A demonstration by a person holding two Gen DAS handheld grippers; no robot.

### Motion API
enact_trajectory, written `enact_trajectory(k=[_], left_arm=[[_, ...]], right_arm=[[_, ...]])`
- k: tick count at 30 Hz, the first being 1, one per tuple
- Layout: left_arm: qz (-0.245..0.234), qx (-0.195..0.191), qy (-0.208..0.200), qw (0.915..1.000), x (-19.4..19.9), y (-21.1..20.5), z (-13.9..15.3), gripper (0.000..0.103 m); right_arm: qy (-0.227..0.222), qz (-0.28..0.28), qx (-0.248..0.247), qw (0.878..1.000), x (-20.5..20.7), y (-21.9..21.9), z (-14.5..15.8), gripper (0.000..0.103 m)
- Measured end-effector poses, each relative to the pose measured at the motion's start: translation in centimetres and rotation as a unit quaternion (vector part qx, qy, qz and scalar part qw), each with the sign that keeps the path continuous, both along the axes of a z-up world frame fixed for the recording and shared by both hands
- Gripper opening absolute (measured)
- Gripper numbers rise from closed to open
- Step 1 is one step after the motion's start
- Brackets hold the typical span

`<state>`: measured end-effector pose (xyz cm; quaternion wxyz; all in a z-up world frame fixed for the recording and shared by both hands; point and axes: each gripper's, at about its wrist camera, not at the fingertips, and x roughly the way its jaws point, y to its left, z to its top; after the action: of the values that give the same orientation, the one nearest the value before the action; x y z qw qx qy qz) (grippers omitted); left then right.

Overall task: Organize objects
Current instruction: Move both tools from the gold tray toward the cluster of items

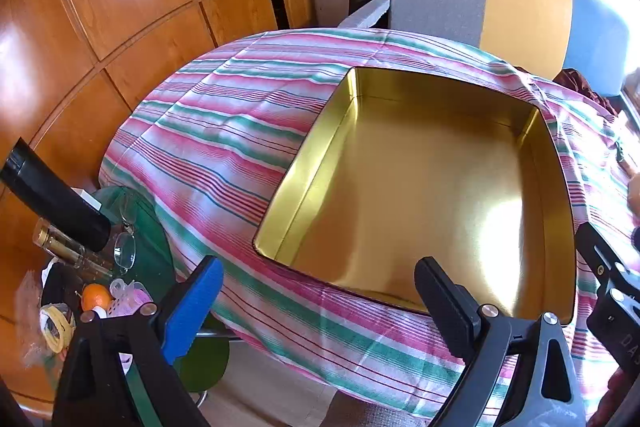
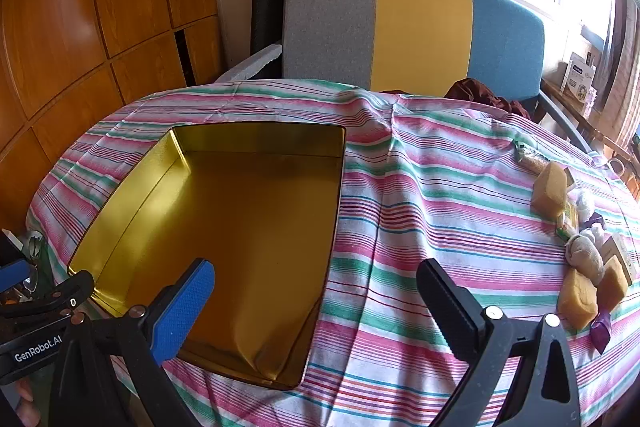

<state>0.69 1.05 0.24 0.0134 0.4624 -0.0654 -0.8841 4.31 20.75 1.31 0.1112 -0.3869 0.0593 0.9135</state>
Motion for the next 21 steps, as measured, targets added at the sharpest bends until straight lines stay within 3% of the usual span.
enact_trajectory(k=[12, 21], left_arm=[[-0.042, -0.003, -0.004, 0.9991, 1.0, 3.2, 0.2, 0.097], [-0.151, 0.030, -0.013, 0.9880, 4.3, 9.1, 0.5, 0.100]], right_arm=[[0.010, -0.065, 0.017, 0.998, 2.9, 5.7, 1.3, 0.101], [-0.008, -0.110, -0.016, 0.994, 7.3, 12.3, -0.4, 0.089]])
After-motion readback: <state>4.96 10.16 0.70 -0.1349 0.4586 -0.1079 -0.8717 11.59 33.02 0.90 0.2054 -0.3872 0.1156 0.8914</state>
